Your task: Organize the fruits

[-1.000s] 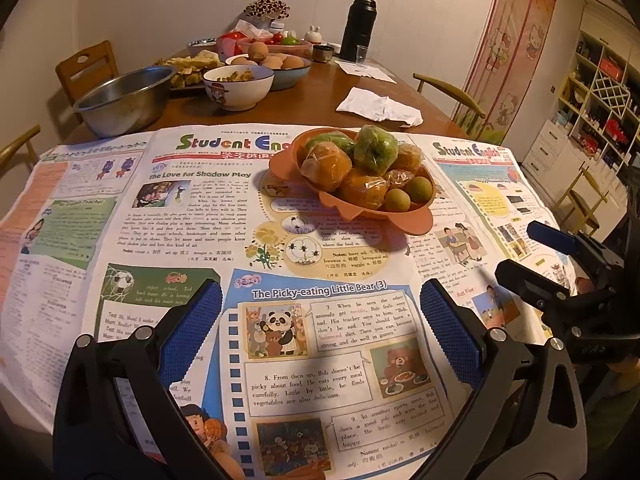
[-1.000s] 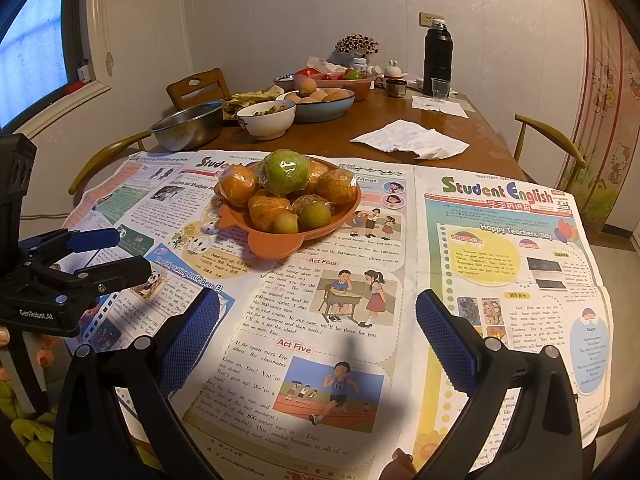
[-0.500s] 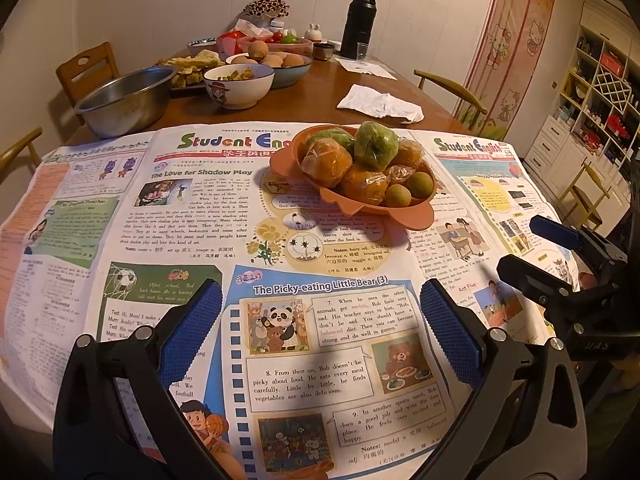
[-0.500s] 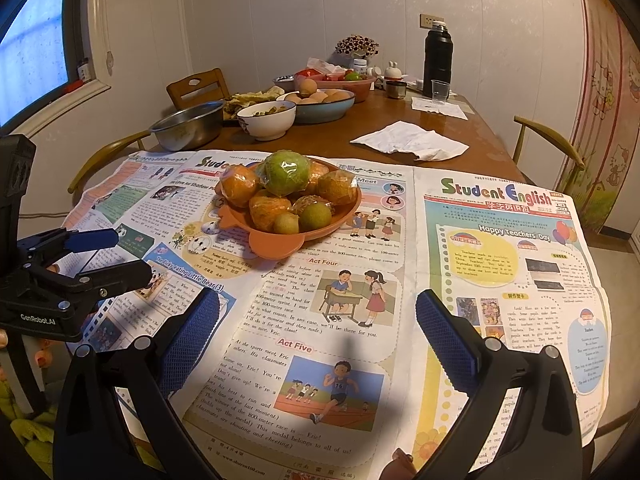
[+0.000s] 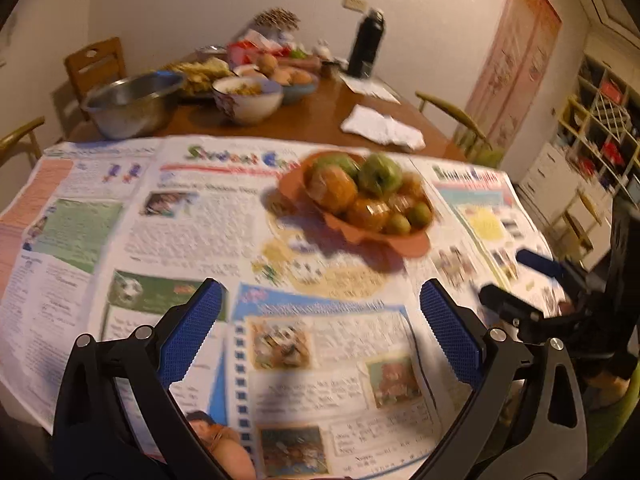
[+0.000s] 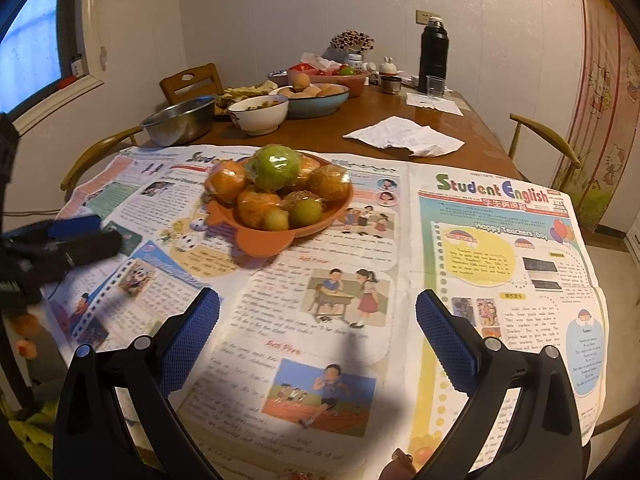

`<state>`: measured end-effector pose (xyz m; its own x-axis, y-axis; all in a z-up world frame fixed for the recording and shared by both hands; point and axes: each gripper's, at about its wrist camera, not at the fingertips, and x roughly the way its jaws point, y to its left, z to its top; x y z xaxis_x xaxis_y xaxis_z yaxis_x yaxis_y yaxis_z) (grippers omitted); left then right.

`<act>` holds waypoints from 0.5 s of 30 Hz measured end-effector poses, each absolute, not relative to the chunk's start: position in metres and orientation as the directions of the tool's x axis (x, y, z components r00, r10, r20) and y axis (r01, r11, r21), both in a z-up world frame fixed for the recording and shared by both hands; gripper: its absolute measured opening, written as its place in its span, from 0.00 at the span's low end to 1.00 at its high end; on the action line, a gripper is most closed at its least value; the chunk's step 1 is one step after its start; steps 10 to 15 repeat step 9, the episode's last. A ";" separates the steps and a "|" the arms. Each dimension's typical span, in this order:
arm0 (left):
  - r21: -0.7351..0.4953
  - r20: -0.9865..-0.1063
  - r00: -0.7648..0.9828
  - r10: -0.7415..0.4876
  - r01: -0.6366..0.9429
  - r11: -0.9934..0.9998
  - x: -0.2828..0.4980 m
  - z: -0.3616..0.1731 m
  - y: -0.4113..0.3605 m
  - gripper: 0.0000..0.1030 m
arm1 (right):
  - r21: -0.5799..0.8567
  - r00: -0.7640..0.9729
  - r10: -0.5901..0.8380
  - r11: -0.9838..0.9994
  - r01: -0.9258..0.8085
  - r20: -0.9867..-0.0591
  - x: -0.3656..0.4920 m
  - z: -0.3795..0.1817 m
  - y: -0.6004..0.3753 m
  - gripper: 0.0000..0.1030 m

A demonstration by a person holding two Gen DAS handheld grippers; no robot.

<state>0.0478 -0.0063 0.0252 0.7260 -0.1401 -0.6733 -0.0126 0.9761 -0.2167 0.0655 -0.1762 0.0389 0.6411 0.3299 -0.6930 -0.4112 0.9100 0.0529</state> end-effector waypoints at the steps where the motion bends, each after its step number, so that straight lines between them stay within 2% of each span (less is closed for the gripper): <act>1: -0.226 -0.669 0.729 -0.141 -0.019 0.974 0.050 0.028 -0.002 0.91 | 0.052 0.644 0.325 0.913 -0.404 -0.693 0.068 0.039 -0.178 0.95; 5: -0.143 -0.693 0.721 0.001 -0.139 0.980 0.074 0.031 0.033 0.91 | 0.041 0.661 0.284 0.933 -0.357 -0.695 0.091 0.042 -0.194 0.95; 9: -0.049 -0.745 0.657 0.116 -0.227 0.973 0.123 0.013 0.086 0.91 | -0.003 0.669 0.170 0.968 -0.250 -0.724 0.154 0.044 -0.231 0.96; 15: -0.049 -0.745 0.657 0.116 -0.227 0.973 0.123 0.013 0.086 0.91 | -0.003 0.669 0.170 0.968 -0.250 -0.724 0.154 0.044 -0.231 0.96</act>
